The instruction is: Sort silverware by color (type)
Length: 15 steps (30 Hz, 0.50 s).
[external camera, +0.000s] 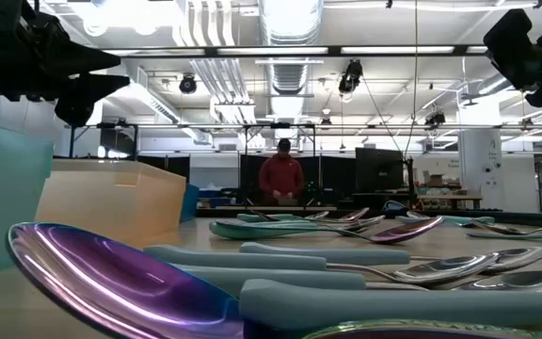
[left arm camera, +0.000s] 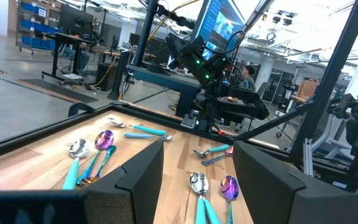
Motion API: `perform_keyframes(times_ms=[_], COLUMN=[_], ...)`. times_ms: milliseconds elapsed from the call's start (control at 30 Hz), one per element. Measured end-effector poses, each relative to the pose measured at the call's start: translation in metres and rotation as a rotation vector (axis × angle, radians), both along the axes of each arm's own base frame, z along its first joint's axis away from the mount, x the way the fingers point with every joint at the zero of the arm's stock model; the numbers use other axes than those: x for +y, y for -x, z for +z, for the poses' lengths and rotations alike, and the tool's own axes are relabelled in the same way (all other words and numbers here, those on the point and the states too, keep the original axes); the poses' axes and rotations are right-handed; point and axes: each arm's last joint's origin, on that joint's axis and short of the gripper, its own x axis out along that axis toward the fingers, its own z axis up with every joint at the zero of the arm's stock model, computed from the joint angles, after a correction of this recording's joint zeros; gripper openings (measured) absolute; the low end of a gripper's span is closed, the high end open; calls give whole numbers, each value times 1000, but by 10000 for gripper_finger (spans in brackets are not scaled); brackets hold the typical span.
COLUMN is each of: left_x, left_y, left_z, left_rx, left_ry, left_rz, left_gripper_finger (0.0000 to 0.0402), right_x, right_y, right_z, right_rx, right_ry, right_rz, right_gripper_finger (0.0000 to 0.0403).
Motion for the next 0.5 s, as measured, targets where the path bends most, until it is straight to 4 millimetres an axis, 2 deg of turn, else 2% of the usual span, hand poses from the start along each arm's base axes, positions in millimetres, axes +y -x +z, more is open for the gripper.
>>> perform_keyframes(times_ms=[333,500], left_x=[0,0], left_y=[0,0], left_z=[0,0], left_rx=[0,0], left_ry=[0,0], left_rz=[0,0], left_gripper_finger=[178,178], right_x=[0,0], right_y=[0,0], right_z=[0,0], right_rx=[-15,-163], right_ry=[-3,-35], right_rz=[10,119], right_gripper_finger=[116,116])
